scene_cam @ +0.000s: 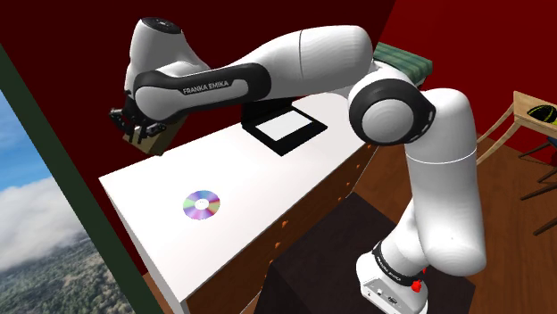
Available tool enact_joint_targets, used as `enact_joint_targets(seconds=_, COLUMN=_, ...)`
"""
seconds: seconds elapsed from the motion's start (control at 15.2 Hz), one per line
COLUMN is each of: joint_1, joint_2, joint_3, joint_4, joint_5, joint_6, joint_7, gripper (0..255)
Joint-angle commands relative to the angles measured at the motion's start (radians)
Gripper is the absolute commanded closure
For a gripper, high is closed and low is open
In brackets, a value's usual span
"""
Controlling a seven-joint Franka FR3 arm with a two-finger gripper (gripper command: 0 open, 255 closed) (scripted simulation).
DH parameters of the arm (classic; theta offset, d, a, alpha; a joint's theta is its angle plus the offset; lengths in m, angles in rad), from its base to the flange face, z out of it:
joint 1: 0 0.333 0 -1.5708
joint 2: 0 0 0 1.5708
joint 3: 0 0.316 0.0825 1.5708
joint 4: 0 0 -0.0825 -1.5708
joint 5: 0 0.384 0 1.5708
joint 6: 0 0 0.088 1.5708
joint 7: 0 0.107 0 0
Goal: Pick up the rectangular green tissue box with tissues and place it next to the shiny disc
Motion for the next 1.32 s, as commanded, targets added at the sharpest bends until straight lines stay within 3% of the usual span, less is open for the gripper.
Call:
enact_joint_targets(seconds=0.0, joint_1=-0.001, joint_2=0.006, joint_3=-0.001, joint_4=-0.021, joint_5=0.0, joint_6=0.027, joint_7=-0.001, gripper=255)
enact_joint_targets(seconds=0.26, joint_1=-0.001, joint_2=0.027, joint_3=-0.002, joint_4=-0.046, joint_5=-0.002, joint_6=0.073, joint_7=-0.002, gripper=255)
enact_joint_targets(seconds=0.73, joint_1=-0.001, joint_2=0.027, joint_3=-0.002, joint_4=-0.046, joint_5=-0.003, joint_6=0.073, joint_7=-0.001, gripper=255)
enact_joint_targets(seconds=0.79, joint_1=-0.001, joint_2=0.027, joint_3=-0.002, joint_4=-0.046, joint_5=-0.002, joint_6=0.073, joint_7=-0.002, gripper=0)
enact_joint_targets(seconds=1.12, joint_1=-0.001, joint_2=0.027, joint_3=-0.002, joint_4=-0.047, joint_5=-0.002, joint_6=0.073, joint_7=-0.002, gripper=0)
enact_joint_targets(seconds=1.25, joint_1=-0.009, joint_2=-0.033, joint_3=0.003, joint_4=-0.081, joint_5=0.004, joint_6=0.048, joint_7=-0.005, gripper=0)
